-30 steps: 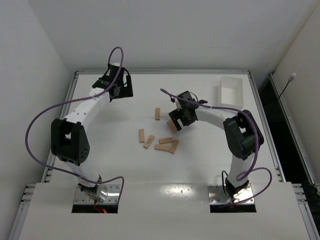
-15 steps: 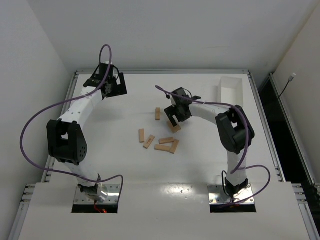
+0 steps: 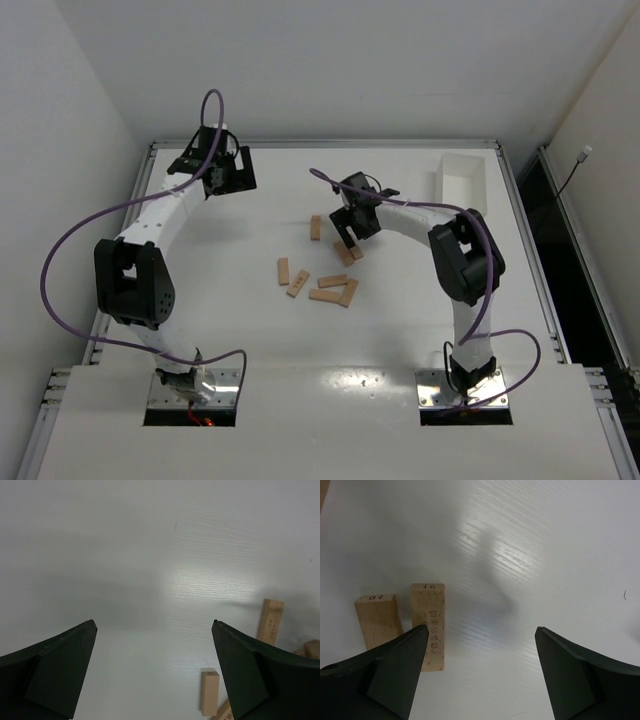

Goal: Build the wood block tower

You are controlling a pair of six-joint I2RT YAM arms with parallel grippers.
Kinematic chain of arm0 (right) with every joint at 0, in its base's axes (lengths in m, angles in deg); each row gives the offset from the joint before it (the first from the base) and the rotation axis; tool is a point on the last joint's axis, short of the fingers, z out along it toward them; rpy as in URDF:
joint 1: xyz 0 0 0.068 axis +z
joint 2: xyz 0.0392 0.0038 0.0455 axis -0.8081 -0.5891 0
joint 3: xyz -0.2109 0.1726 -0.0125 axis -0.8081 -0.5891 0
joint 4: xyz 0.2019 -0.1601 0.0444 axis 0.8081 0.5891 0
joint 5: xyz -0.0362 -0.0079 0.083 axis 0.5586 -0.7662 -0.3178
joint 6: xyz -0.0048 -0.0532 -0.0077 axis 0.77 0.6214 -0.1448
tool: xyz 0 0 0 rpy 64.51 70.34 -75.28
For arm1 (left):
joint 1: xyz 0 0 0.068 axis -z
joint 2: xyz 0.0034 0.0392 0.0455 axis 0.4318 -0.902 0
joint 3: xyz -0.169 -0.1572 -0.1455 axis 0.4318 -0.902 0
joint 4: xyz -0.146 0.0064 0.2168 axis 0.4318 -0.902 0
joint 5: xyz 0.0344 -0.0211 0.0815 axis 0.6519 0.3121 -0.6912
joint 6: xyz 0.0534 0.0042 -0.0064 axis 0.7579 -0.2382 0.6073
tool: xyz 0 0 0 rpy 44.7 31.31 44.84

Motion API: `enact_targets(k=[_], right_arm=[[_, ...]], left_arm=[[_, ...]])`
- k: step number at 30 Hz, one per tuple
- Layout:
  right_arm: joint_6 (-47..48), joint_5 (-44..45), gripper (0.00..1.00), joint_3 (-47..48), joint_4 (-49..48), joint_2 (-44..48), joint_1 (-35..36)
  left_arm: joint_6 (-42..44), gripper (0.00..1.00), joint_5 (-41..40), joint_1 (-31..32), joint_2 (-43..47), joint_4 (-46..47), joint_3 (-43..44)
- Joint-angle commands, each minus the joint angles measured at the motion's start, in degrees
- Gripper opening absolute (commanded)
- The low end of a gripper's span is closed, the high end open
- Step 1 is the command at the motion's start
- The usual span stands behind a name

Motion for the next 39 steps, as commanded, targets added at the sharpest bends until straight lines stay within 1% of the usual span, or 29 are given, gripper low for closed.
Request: enact_targets(k=[1, 5, 7, 8, 10, 11, 13, 14, 16, 17, 23, 27, 29, 32, 39], right_arm=[[-0.3, 4.3, 0.85, 1.1, 1.3, -1.7, -1.1], [-0.3, 6.5, 0.85, 1.1, 1.9, -1.2, -1.1], [-0.3, 5.3, 0.83, 0.4, 1.9, 0.7, -1.1], [-0.3, 4.3, 0.82, -0.2, 1.9, 1.5, -1.7], [-0.9, -1.4, 0.78, -1.6, 0.8, 4.2, -2.2], [-0.9, -1.4, 0.76, -1.6, 0.8, 5.1, -2.2], [-0.9, -5.1, 0.73, -2.3, 0.1, 6.7, -2.2], [-0.9, -7.2, 0.68, -2.9, 0.1, 8.0, -2.2], [-1.6, -9.4, 0.63, -2.9, 0.1, 8.5, -2.2], [-1.6, -11.4, 0.62, -2.9, 0.1, 8.5, -2.2], [-2.9, -16.0, 0.61, -3.5, 0.6, 8.5, -1.7], [-4.2, -16.0, 0.61, -1.6, 1.9, 5.6, -1.7], [-4.3, -16.0, 0.59, -1.1, 2.5, 4.8, -1.7], [-4.8, -13.4, 0.59, 0.3, 3.1, 3.6, -1.7], [-5.3, -12.2, 0.56, 2.1, 3.6, 0.9, -1.7]], left_arm=[[-0.4, 1.0, 1.1, -0.4, -0.6, 1.0, 2.5], [-0.4, 1.0, 1.6, -0.4, -0.6, 1.0, 2.5], [-1.0, 1.0, 1.6, -0.4, -1.1, 1.0, 2.5], [-1.0, 1.0, 1.6, -0.4, -1.1, 1.0, 2.5], [-1.0, 1.0, 2.1, -0.4, -1.1, 1.0, 1.9], [-1.0, 1.0, 2.1, -0.4, -1.1, 1.0, 1.9], [-1.0, 1.0, 2.1, -0.4, -1.1, 1.0, 1.9], [-1.0, 1.0, 2.1, -0.4, -1.1, 1.0, 1.9], [-1.0, 1.0, 2.1, -0.4, -1.1, 1.0, 1.9], [-1.0, 1.0, 2.1, -0.4, -1.1, 1.0, 1.9], [-1.0, 1.0, 2.1, -0.4, -1.1, 1.5, 1.4], [-1.0, 1.0, 2.1, -0.4, -0.6, 1.5, 0.9], [-1.0, 1.0, 2.1, -0.4, -0.6, 1.5, 0.9], [-1.5, 1.0, 1.6, -0.4, -0.6, 1.5, 0.9], [-1.5, 1.0, 1.6, -0.4, -0.6, 1.5, 0.9]])
